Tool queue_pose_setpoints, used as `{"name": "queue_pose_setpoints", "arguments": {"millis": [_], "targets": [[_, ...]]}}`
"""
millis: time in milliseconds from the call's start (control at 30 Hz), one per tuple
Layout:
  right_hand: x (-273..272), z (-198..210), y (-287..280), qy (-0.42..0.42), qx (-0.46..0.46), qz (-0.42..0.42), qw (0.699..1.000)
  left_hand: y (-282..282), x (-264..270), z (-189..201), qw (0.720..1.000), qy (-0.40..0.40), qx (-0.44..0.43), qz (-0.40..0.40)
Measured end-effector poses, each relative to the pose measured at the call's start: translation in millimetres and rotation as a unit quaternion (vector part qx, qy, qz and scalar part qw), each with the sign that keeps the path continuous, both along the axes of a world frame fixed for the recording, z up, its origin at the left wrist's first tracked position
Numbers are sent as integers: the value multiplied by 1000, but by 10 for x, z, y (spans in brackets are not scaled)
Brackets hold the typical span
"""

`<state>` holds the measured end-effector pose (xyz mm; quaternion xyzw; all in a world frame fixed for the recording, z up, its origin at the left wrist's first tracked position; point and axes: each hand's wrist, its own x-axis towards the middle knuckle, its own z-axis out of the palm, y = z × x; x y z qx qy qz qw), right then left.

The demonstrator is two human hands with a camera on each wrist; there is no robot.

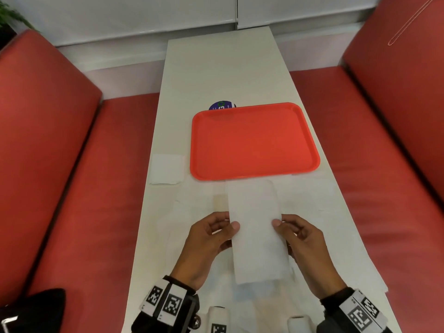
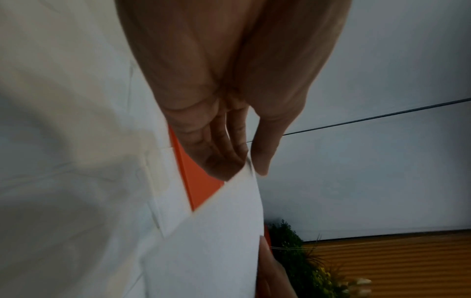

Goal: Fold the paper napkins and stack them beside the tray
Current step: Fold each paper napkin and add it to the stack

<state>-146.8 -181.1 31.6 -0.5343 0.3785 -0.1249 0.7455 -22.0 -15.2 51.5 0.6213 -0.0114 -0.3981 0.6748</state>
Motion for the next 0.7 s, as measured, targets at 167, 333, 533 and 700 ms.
{"name": "queue_pose_setpoints", "arguments": {"millis": [167, 333, 533, 700], "targets": [[9, 44, 2, -23, -7, 5, 1000, 43, 51, 48, 998, -68, 14, 7], [20, 125, 2, -78, -27, 32, 996, 88, 98, 104, 993, -111, -36, -13], [77, 148, 17, -73, 19, 60, 995, 156, 174, 97, 978, -200, 8, -49], [164, 192, 108, -63, -46, 50, 996, 142, 169, 79, 978, -201, 15, -46]]}}
